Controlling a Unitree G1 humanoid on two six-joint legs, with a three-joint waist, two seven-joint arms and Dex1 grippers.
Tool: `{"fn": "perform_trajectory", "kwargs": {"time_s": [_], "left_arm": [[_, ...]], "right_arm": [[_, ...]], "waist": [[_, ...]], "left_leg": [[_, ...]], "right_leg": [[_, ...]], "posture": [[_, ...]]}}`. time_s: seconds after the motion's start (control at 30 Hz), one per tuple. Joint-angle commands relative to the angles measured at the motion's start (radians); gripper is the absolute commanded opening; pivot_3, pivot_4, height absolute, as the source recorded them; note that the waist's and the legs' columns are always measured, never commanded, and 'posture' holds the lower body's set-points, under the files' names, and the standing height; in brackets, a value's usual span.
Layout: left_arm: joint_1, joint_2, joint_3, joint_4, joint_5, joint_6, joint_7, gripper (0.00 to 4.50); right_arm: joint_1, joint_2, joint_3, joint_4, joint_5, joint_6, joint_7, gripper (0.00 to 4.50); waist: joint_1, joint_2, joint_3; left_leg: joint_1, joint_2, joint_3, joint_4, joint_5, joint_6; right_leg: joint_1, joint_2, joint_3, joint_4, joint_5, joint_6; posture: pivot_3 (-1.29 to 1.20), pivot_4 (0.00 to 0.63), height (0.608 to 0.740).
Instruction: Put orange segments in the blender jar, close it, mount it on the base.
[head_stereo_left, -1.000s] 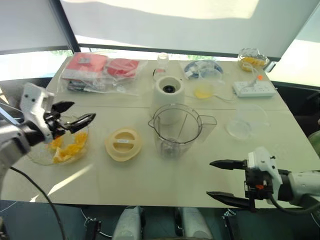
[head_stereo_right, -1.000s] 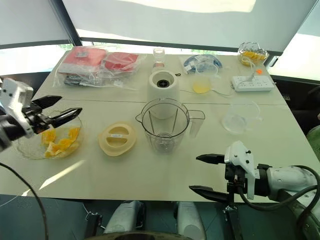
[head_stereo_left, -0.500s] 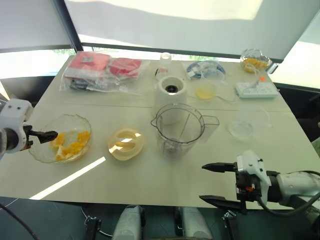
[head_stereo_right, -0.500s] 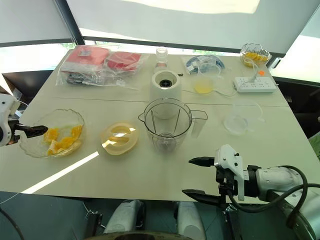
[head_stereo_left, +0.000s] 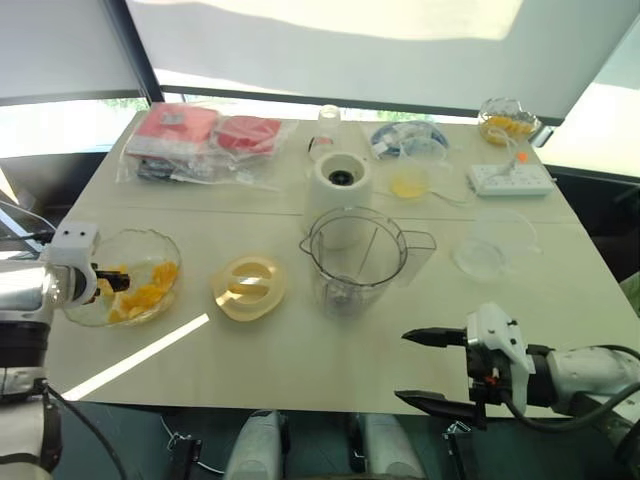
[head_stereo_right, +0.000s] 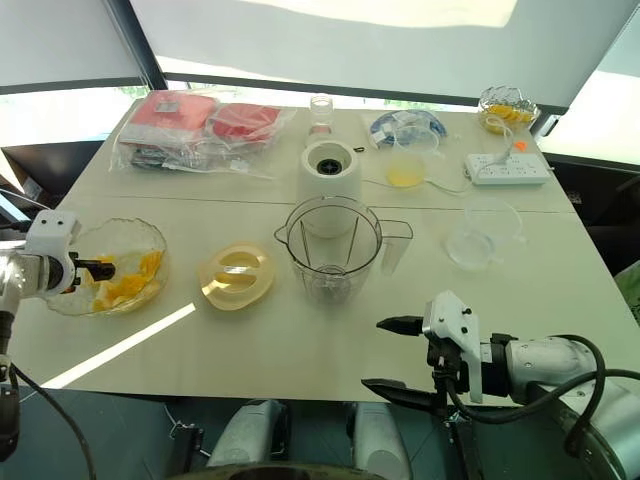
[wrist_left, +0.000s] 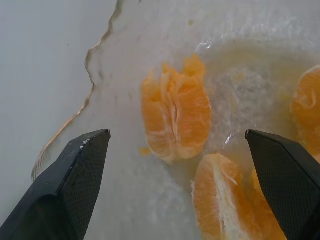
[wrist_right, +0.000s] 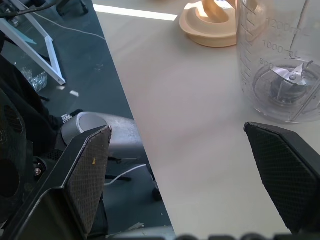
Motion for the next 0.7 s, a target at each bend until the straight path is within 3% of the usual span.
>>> {"fn": "perform_trajectory", "kwargs": {"time_s": [0.03,0.47,0.6,0.7], "left_arm": [[-0.045,-0.023,-0.016,0.049,0.043,-0.026,0.0,4.5],[-0.095,-0.128,-0.002,0.196,0.139,-0.069,0.075,4.5],[-0.098,-0.143,0.005,0.226,0.162,-0.106,0.105,3.22],[-0.098,-0.144,0.017,0.237,0.164,-0.111,0.108,1.67]], "right_arm": [[0.01,0.01,0.002,-0.043,-0.014,-0.015,-0.021,4.47],[0.004,0.036,0.028,-0.062,-0.035,-0.014,-0.088,4.47],[-0.005,0.041,0.034,-0.06,-0.038,-0.015,-0.097,4.5],[-0.003,0.04,0.032,-0.056,-0.04,-0.019,-0.096,4.5]], "waist": [[0.0,0.0,0.0],[0.0,-0.001,-0.001],[-0.002,-0.001,-0.001],[-0.007,-0.001,-0.001]], "left_leg": [[0.0,0.0,0.0,0.0,0.0,0.0],[0.003,-0.001,0.0,0.001,0.0,0.0],[0.009,0.0,0.0,0.001,0.0,0.0],[0.012,0.0,0.0,0.001,0.0,0.0]], "right_leg": [[0.0,0.0,0.0,0.0,0.0,0.0],[0.002,0.0,0.0,0.004,0.0,0.001],[0.006,0.0,0.001,0.006,0.0,0.0],[0.008,0.0,0.001,0.007,0.0,0.0]], "posture": [[0.0,0.15,0.74],[0.0,0.15,0.74],[0.0,0.15,0.74],[0.0,0.15,0.74]]}}
